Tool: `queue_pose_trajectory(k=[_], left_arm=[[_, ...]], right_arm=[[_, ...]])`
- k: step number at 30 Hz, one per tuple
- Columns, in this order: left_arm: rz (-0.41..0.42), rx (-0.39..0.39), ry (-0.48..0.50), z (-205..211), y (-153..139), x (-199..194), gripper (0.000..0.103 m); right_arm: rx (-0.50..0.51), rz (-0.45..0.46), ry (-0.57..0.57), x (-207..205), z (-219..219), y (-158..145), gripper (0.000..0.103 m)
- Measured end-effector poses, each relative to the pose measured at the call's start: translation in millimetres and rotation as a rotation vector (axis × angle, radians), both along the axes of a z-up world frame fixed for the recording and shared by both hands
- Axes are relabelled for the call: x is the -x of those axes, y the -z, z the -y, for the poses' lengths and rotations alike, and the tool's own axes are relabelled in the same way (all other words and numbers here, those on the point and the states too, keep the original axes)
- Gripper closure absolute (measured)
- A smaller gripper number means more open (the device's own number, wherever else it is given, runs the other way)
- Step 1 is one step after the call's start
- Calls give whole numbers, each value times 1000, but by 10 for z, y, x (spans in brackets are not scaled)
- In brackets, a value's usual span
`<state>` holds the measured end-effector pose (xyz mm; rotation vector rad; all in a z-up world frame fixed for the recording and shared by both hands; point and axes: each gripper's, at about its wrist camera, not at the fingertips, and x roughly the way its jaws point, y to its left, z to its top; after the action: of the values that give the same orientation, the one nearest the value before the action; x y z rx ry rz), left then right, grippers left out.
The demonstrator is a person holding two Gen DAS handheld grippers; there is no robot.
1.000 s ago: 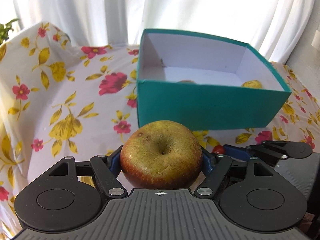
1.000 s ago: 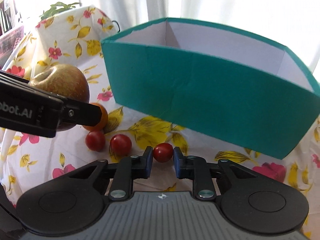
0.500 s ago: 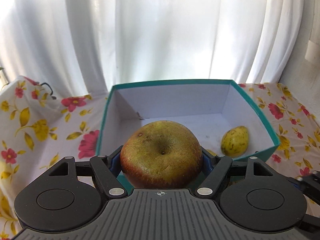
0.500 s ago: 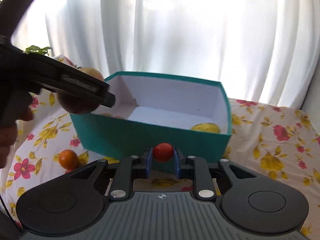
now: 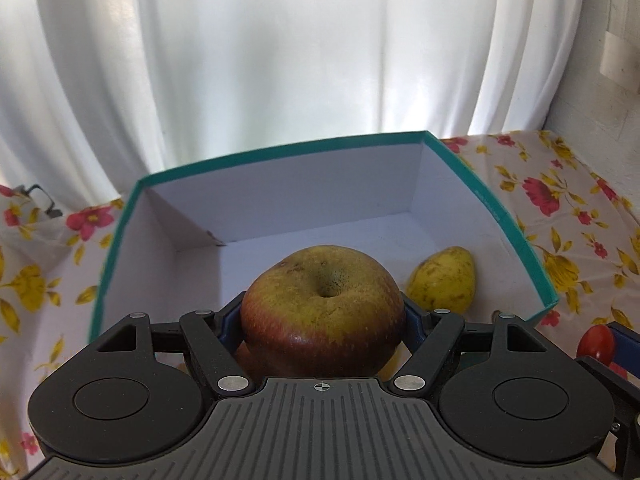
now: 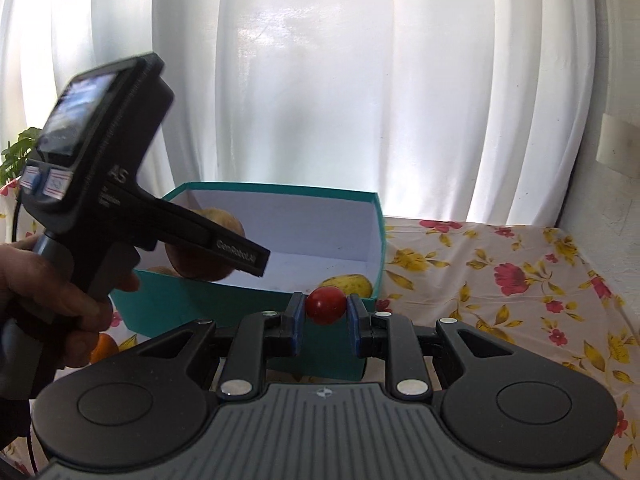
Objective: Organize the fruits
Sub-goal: 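Carry the green-red apple into the teal box with the left tool while the right tool grasps a cherry tomato, then open the left tool to release the apple and withdraw it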
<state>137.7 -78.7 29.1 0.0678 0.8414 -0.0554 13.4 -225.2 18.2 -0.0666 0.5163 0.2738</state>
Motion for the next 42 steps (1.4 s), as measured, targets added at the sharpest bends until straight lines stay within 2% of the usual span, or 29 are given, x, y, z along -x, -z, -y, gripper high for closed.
queue_pose_trajectory(k=[6, 10, 14, 17, 18, 19, 22, 30, 35, 42], left_arm=[[-51, -2, 59, 143, 145, -120, 24], [-48, 33, 99, 164, 122, -125, 24], [-75, 98, 125, 123, 124, -155, 23], [-20, 173, 149, 60, 15, -100, 16], [3, 173, 136, 52, -26, -79, 8], [20, 153, 118, 43, -60, -71, 7], [33, 100, 51, -67, -111, -46, 7], [120, 66, -133, -534, -416, 359, 7], [109, 78, -203, -752, -396, 618, 7], [44, 88, -255, -923, -211, 856, 7]], right_arm=[[-2, 7, 37, -64, 91, 2, 81], [-14, 2, 50, -128, 135, 30, 81], [-12, 5, 61, -144, 150, 30, 81], [-10, 4, 65, -172, 160, 39, 81], [-11, 2, 64, -164, 153, 30, 81], [-11, 2, 64, -171, 150, 33, 81], [-7, 8, 55, -163, 127, 21, 81], [1, 16, 27, -175, 67, 15, 81], [7, 27, -14, -187, -41, -12, 81], [19, 42, -91, -195, -247, -57, 81]])
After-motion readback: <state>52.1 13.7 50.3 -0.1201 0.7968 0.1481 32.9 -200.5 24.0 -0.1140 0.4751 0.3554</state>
